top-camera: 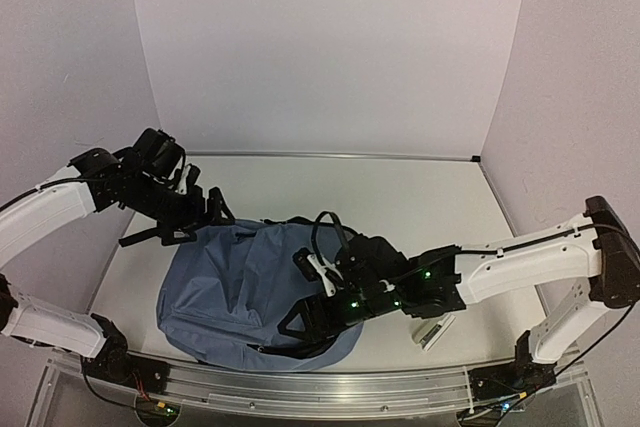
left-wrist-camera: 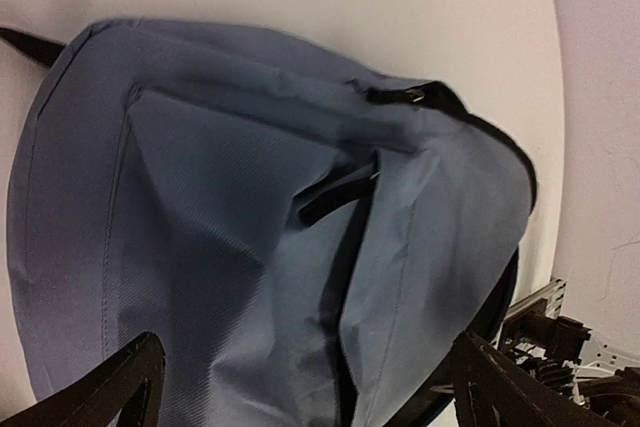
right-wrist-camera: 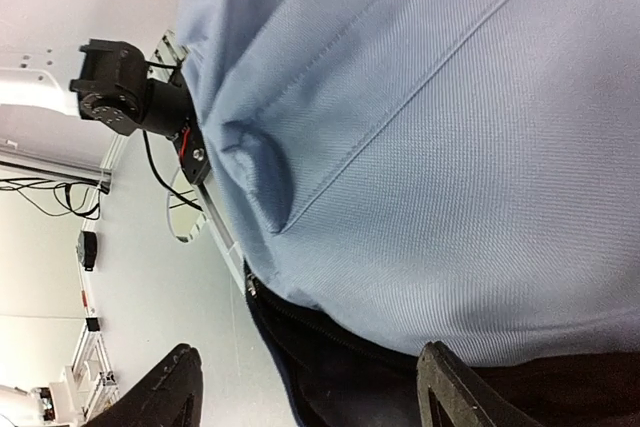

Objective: Pack the student bag
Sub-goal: Zip the student bag at the center of the board.

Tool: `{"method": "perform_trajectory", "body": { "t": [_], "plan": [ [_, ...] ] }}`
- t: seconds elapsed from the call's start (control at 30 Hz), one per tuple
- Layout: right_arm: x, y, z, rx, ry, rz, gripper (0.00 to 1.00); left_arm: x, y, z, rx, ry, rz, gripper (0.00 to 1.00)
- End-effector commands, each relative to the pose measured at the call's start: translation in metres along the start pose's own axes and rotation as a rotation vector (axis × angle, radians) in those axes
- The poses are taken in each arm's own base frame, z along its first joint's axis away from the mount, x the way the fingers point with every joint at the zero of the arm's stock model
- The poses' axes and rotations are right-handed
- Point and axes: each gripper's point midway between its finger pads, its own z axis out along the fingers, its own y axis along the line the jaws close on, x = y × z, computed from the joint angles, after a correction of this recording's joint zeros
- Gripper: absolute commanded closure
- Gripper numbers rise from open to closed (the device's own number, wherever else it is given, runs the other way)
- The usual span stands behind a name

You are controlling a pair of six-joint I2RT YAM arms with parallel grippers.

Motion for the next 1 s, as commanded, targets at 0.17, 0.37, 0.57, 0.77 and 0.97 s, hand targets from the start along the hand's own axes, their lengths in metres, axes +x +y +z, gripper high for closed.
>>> {"method": "perform_trajectory", "body": {
  "t": [0.17,0.37,0.57,0.77,0.97],
  "plan": [
    [0.019,0.024,0.034,-0.094,0.13,0.041,0.34,0.028,0.032,0.007,-0.087,0.076,-0.068,0.0],
    [0.031,0.04,0.045,-0.149,0.197,0.027,0.39,0.034,0.033,0.013,-0.078,0.105,-0.063,0.15],
    [0.031,0.044,0.05,-0.162,0.21,0.046,0.42,0.038,0.038,0.019,-0.09,0.119,-0.07,0.42],
    [0.021,0.051,0.053,-0.182,0.172,0.092,0.53,0.036,0.04,0.021,-0.095,0.11,-0.074,0.66],
    [0.018,0.05,0.055,-0.174,0.155,0.107,0.67,0.033,0.039,0.021,-0.098,0.099,-0.072,0.83]
  ]
}}
